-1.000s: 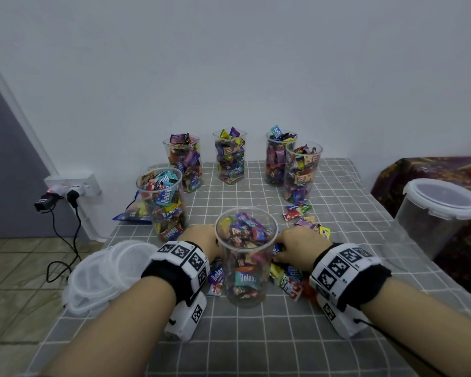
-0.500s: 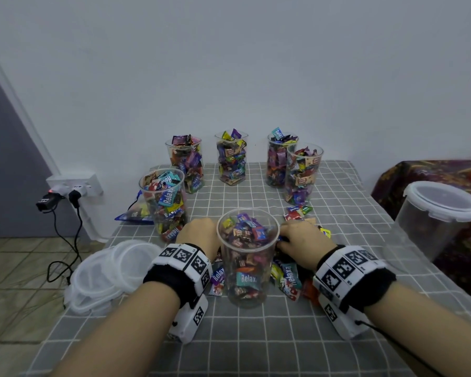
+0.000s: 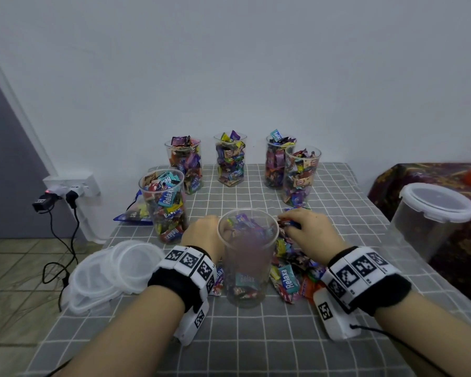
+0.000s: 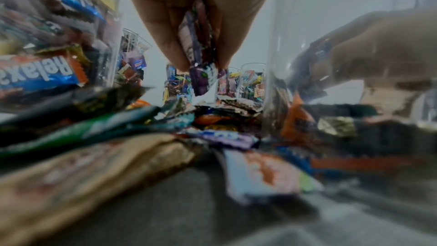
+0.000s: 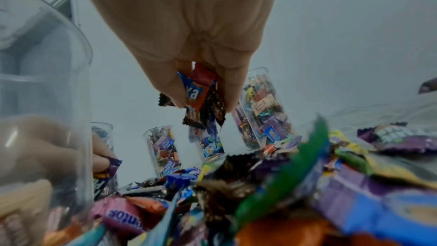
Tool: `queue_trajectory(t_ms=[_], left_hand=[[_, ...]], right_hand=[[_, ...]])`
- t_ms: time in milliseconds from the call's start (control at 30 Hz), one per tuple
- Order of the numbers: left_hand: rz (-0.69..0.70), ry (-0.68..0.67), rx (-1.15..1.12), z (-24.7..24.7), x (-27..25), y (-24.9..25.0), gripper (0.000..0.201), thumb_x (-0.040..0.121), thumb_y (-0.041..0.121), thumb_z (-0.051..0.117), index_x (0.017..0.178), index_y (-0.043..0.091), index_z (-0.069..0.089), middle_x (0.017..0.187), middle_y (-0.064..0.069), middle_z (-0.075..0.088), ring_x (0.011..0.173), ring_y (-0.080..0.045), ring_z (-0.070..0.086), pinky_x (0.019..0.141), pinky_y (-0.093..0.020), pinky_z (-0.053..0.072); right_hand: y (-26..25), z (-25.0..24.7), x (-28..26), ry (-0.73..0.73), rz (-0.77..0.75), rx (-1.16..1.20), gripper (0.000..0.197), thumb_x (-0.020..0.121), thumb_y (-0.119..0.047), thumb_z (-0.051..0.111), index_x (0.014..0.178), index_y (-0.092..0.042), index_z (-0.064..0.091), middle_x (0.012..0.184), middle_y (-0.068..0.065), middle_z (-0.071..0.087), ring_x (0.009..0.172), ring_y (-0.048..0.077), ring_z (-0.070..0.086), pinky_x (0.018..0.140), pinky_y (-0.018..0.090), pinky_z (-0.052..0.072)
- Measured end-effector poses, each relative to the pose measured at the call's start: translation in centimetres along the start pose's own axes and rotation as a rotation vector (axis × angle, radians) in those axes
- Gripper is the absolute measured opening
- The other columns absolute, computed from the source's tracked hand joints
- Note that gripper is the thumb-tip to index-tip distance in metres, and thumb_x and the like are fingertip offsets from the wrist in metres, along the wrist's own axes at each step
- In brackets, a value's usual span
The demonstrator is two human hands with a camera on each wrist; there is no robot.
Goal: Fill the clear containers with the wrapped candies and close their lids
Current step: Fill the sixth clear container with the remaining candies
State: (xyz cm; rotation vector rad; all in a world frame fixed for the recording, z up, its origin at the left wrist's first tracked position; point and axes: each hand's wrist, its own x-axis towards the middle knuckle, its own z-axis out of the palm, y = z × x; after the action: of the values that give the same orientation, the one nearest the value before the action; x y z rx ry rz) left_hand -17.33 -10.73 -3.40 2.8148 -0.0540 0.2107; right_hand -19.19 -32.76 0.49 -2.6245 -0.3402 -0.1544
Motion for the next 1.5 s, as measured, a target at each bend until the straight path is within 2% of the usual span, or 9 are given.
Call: queue_trajectory(t_ms=[133,367,533,633,833,967,1233,1333,1500], left_hand=[[0.011,-0.007,-0.014,-0.3,-0.1,0.0,0.026,0.087,0.038,0.05,0.097,0.02,0.066,0.097,-0.003,0.066,0.092,-0.026,0.061,0.072,-0.034,0.048],[0.045,-0.012,0.049,-1.4,-0.4,0.4,0.025,0.093,0.028,0.049,0.105,0.016,0.068,0.107,-0.006,0.064,0.102,-0.027,0.059,0.084,-0.039,0.049],[0.047,-0.028,0.053,-1.6,-0.6,0.4,0.026,0.093,0.03,0.049,0.105,0.017,0.068,0.107,-0.007,0.064,0.102,-0.028,0.058,0.084,-0.039,0.049],[0.053,-0.025,0.048,-1.7,-0.7,0.5,0.025,0.092,0.029,0.049,0.101,0.016,0.068,0.104,-0.007,0.064,0.099,-0.028,0.059,0.08,-0.038,0.049],[0.057,-0.052,0.073,-2.1,-0.7,0.8,0.025,0.093,0.028,0.048,0.103,0.017,0.068,0.105,-0.007,0.063,0.099,-0.028,0.059,0.073,-0.034,0.042],[0.059,-0.046,0.068,-2.1,-0.9,0.8,0.023,0.092,0.026,0.049,0.1,0.015,0.067,0.104,-0.009,0.062,0.097,-0.029,0.058,0.074,-0.034,0.043],[0.049,-0.049,0.058,-2.8,-1.4,1.3,0.025,0.094,0.027,0.047,0.103,0.01,0.064,0.109,-0.011,0.061,0.103,-0.03,0.057,0.081,-0.037,0.045],[0.045,-0.035,0.066,-2.5,-1.3,1.2,0.024,0.093,0.027,0.048,0.102,0.012,0.065,0.108,-0.01,0.062,0.102,-0.029,0.058,0.079,-0.035,0.044],[0.039,-0.038,0.028,-1.9,-1.0,0.8,0.023,0.092,0.027,0.049,0.099,0.014,0.067,0.103,-0.01,0.064,0.097,-0.029,0.059,0.074,-0.034,0.045]], right_hand=[[-0.8,-0.5,-0.5,0.039,-0.034,0.032,0.034,0.092,-0.008,0.052,0.125,-0.013,0.061,0.128,0.004,0.059,0.12,0.019,0.051,0.096,0.018,0.031],[-3.6,-2.6,-0.9,0.223,-0.175,0.163,0.031,0.089,-0.004,0.055,0.117,-0.012,0.066,0.122,0.001,0.061,0.112,0.012,0.052,0.091,0.01,0.029],[-5.9,-3.0,-1.8,0.268,-0.351,0.275,0.028,0.083,-0.006,0.056,0.107,-0.012,0.07,0.11,-0.006,0.062,0.1,-0.003,0.05,0.092,0.007,0.037],[-6.3,-2.3,-2.1,0.263,-0.417,0.228,0.035,0.076,-0.012,0.05,0.104,-0.01,0.071,0.108,-0.004,0.062,0.103,0.0,0.049,0.091,0.001,0.031],[-6.7,-1.7,-2.9,0.336,-0.503,0.118,0.042,0.077,-0.021,0.04,0.101,-0.008,0.071,0.111,0.006,0.065,0.103,0.014,0.056,0.09,0.016,0.037],[-6.9,-1.2,-3.4,0.33,-0.543,0.045,0.039,0.076,-0.019,0.043,0.101,-0.01,0.071,0.111,0.006,0.065,0.102,0.02,0.059,0.089,0.024,0.044],[-7.0,-0.4,-3.6,0.254,-0.565,0.075,0.04,0.074,-0.015,0.039,0.096,-0.009,0.072,0.107,0.005,0.067,0.099,0.022,0.062,0.088,0.027,0.045],[-6.9,-0.3,-3.6,0.236,-0.559,0.107,0.042,0.075,-0.015,0.037,0.099,-0.01,0.071,0.108,0.005,0.067,0.102,0.02,0.06,0.09,0.023,0.04],[-6.8,-0.2,-3.6,0.246,-0.529,0.173,0.047,0.075,-0.016,0.033,0.104,-0.008,0.069,0.11,0.004,0.067,0.105,0.016,0.057,0.093,0.023,0.042]])
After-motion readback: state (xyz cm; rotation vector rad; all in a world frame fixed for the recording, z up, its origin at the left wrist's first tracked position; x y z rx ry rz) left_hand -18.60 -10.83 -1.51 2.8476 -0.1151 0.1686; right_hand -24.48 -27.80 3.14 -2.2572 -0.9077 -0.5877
